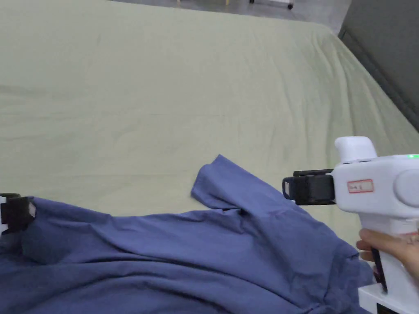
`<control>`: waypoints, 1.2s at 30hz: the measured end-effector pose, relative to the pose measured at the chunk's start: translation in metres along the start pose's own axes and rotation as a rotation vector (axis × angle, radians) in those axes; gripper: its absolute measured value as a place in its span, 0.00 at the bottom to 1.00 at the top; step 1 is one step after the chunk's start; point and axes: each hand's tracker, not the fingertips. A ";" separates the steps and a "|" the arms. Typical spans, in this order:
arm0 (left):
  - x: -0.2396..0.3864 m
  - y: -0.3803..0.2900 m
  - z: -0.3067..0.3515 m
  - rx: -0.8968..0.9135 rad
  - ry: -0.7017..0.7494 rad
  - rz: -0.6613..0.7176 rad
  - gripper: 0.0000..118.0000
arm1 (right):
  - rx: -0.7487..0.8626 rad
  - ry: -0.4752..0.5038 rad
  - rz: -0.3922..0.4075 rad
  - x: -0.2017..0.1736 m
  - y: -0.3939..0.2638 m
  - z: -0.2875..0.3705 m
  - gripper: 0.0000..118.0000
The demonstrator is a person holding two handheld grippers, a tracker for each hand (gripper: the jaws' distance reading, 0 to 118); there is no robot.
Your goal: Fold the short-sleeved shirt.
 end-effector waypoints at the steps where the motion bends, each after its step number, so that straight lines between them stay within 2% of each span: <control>1: 0.003 0.000 0.005 0.008 0.004 -0.002 0.03 | -0.068 0.038 -0.043 0.013 0.004 -0.024 1.00; 3: 0.004 0.003 0.009 0.018 -0.002 0.004 0.03 | -0.176 0.020 -0.094 0.025 0.009 -0.065 1.00; 5: 0.006 0.004 0.008 0.028 -0.012 0.027 0.03 | -0.217 -0.037 -0.093 0.030 0.016 -0.108 0.96; 6: 0.006 0.005 0.006 0.027 -0.026 0.043 0.03 | -0.252 -0.051 -0.081 0.031 0.019 -0.127 0.86; 8: 0.006 0.009 -0.001 0.021 -0.041 0.067 0.03 | -0.322 -0.041 -0.086 0.031 0.016 -0.151 0.56; 9: 0.006 0.009 -0.003 0.019 -0.043 0.076 0.03 | -0.334 -0.058 -0.075 0.024 0.013 -0.152 0.56; 10: 0.005 0.009 -0.003 0.019 -0.047 0.079 0.03 | -0.262 -0.068 -0.042 0.019 0.012 -0.138 0.51; 11: 0.002 0.010 -0.006 0.022 -0.051 0.084 0.03 | -0.215 -0.074 -0.006 0.018 0.012 -0.126 0.31; 12: 0.002 0.010 -0.006 0.024 -0.052 0.085 0.03 | -0.179 -0.070 0.011 0.018 0.011 -0.119 0.05; 14: 0.001 0.014 -0.005 0.031 -0.047 0.078 0.03 | -0.127 -0.077 -0.050 0.018 0.012 -0.101 0.05; 16: 0.002 0.017 0.001 0.043 -0.047 0.082 0.03 | -0.092 -0.048 -0.060 0.018 0.014 -0.089 0.05; 20: 0.003 0.029 0.022 0.093 -0.084 0.094 0.03 | 0.020 -0.049 -0.040 0.011 0.022 -0.049 0.05; 25: 0.009 0.055 0.068 0.208 -0.135 0.071 0.03 | 0.240 -0.023 -0.087 0.008 0.034 0.036 0.05; 28: 0.019 0.079 0.105 0.298 -0.155 0.031 0.03 | 0.384 -0.037 -0.074 0.003 0.049 0.095 0.05; 32: 0.031 0.134 0.160 0.439 -0.153 -0.049 0.03 | 0.555 -0.001 -0.072 0.001 0.091 0.174 0.05; 36: 0.047 0.201 0.212 0.606 -0.112 -0.118 0.03 | 0.693 -0.047 -0.031 -0.004 0.155 0.236 0.05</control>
